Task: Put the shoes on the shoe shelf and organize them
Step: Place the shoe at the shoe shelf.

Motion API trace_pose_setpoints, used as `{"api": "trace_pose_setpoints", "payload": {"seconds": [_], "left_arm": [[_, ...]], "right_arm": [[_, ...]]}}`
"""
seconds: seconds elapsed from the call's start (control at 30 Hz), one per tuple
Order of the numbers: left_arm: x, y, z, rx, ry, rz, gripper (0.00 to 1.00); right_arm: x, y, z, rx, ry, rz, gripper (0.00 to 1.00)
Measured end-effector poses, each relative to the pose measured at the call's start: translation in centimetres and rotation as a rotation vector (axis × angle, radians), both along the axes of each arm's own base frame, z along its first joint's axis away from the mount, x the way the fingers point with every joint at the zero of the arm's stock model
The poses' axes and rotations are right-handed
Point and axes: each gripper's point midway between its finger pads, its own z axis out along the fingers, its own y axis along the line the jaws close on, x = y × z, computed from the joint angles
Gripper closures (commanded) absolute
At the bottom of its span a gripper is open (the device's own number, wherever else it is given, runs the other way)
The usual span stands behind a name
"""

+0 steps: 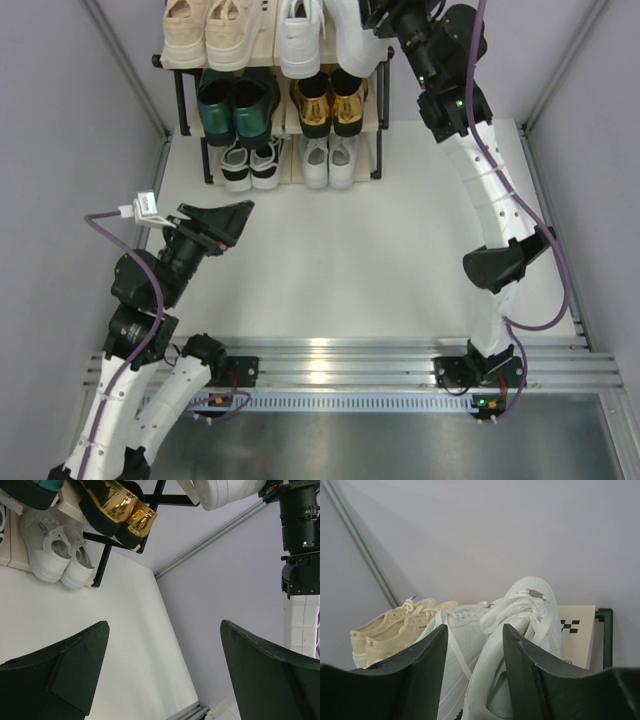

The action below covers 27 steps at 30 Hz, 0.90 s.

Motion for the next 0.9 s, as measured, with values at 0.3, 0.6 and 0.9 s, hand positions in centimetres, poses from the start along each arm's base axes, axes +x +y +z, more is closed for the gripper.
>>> {"api": "trace_pose_setpoints", "payload": {"seconds": [0.3, 0.6, 0.9], "left_arm": [[0.0, 0.0, 0.0, -0.003, 0.001, 0.000, 0.02], [-0.4, 0.1, 0.0, -0.021, -0.001, 0.001, 0.02], [-0.4, 0.1, 0.0, -0.029, 0.002, 0.000, 0.02]], "right_arm": [[-1.3, 2.1, -1.0, -0.065, 0.007, 0.051, 0.52], [-1.6, 2.8, -2.9, -0.185, 0.023, 0.072, 0.46], [-2.2, 3.3, -2.5, -0.189, 0.009, 0.092, 0.45]]}}
